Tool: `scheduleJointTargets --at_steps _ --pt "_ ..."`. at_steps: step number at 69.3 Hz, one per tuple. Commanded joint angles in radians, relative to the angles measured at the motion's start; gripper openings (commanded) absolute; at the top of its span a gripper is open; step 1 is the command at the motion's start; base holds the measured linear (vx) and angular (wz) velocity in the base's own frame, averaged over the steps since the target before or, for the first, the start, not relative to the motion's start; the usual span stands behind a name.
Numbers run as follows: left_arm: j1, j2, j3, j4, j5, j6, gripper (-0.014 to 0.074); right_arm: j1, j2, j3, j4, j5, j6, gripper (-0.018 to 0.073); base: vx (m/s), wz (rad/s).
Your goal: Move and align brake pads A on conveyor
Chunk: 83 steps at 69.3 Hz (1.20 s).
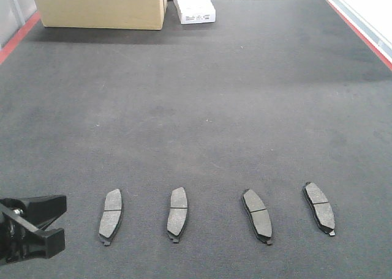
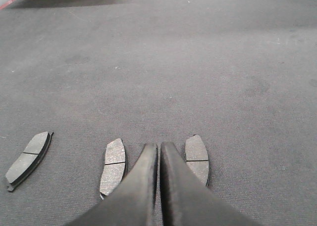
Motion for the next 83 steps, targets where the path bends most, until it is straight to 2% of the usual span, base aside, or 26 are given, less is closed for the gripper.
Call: scheduleJointTargets --at_steps 1,21,25,28,31,36,39,43,48,63,71,77,83 --pt "-0.003 -0.003 -0.027 0.008 -0.058 -0.005 -0.0006 -0.007 0.007 -0.025 -0.024 -0.074 -0.012 -0.0003 0.00 0.00" --pt "-0.003 -0.006 -0.027 0.007 -0.063 -0.003 -0.0006 -0.007 0.007 -0.025 -0.024 -0.074 -0.012 -0.0003 0.00 0.00" --pt "-0.003 -0.015 -0.027 -0.006 -0.080 0.032 -0.0006 -0.007 0.007 -0.025 -0.024 -0.074 -0.012 -0.0003 0.00 0.00" --pt "-0.003 -0.017 -0.027 -0.032 -0.110 0.106 -0.0006 -0.007 0.007 -0.025 -0.024 -0.074 -0.012 -0.0003 0.00 0.00" --pt "-0.003 -0.017 -0.027 -0.076 -0.152 0.213 -0.0006 -0.007 0.007 -0.025 -0.024 -0.074 -0.012 -0.0003 0.00 0.00" --pt "-0.003 -0.017 -0.027 -0.182 -0.220 0.411 -0.0006 -0.007 0.007 -0.025 -0.024 -0.074 -0.012 -0.0003 0.00 0.00" --pt "-0.003 -0.017 -0.027 -0.265 -0.257 0.557 -0.0006 -0.007 0.007 -0.025 -0.024 -0.074 -0.012 -0.0003 0.00 0.00" --pt "-0.003 -0.017 -0.027 -0.375 -0.295 0.694 -0.0006 -0.007 0.007 -0.025 -0.024 -0.074 -0.012 -0.0003 0.00 0.00" --pt "-0.003 -0.017 -0.027 -0.439 -0.320 0.789 -0.0006 -0.007 0.007 -0.025 -0.024 -0.074 -0.012 -0.0003 0.00 0.00" --pt "-0.003 -0.019 -0.026 -0.444 -0.354 0.799 -0.0006 -0.007 0.007 -0.025 -0.024 -0.074 -0.012 -0.0003 0.00 0.00" --pt "0.007 -0.091 0.001 -0.438 -0.394 0.799 -0.0006 -0.007 0.007 -0.025 -0.024 -0.073 -0.012 -0.0003 0.00 0.00" --pt "0.060 -0.195 0.053 -0.438 -0.415 0.799 -0.0006 -0.007 0.007 -0.025 -0.024 -0.073 -0.012 -0.0003 0.00 0.00" --pt "0.158 -0.332 0.118 -0.438 -0.415 0.799 -0.0006 -0.007 0.007 -0.025 -0.024 -0.073 -0.012 -0.0003 0.00 0.00"
